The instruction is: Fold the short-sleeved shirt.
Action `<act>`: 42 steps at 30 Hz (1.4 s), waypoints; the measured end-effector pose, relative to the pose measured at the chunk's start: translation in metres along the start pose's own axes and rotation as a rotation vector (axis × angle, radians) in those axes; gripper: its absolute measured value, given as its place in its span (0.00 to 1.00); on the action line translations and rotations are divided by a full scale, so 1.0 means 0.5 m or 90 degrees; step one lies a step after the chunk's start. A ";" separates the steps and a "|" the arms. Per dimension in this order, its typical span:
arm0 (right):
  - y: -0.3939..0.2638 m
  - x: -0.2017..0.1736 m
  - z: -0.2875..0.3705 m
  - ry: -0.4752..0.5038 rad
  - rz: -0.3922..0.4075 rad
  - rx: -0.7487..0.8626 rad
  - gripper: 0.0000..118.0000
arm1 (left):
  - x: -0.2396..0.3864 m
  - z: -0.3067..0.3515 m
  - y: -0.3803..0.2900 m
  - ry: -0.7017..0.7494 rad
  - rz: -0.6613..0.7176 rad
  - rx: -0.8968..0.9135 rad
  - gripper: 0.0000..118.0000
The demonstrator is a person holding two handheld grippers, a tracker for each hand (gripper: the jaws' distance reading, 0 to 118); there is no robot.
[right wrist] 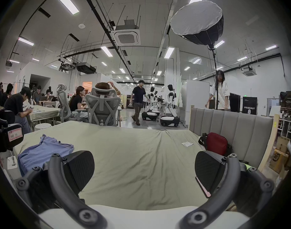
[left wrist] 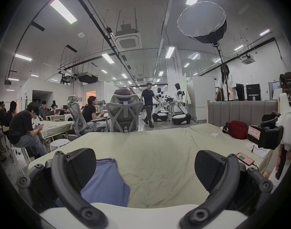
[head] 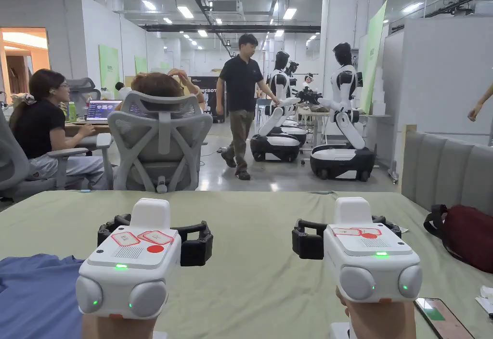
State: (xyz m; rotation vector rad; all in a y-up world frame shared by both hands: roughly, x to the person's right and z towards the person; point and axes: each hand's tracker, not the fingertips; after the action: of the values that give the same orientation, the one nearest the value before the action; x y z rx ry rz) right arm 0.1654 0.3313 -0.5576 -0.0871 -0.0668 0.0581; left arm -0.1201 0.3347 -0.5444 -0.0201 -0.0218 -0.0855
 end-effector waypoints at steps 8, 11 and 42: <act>0.001 0.000 0.000 0.000 0.002 0.002 1.00 | -0.002 -0.003 0.001 -0.003 0.003 0.001 1.00; 0.002 0.000 0.000 -0.002 0.005 0.003 1.00 | -0.005 -0.004 0.002 -0.003 0.006 0.002 1.00; -0.001 0.004 0.003 -0.010 0.010 -0.004 1.00 | 0.004 0.001 0.000 -0.012 0.002 0.000 1.00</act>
State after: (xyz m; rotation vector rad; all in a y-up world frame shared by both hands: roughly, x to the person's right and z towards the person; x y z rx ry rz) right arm 0.1675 0.3309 -0.5561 -0.0927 -0.0824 0.0744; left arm -0.1181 0.3345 -0.5438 -0.0215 -0.0407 -0.0819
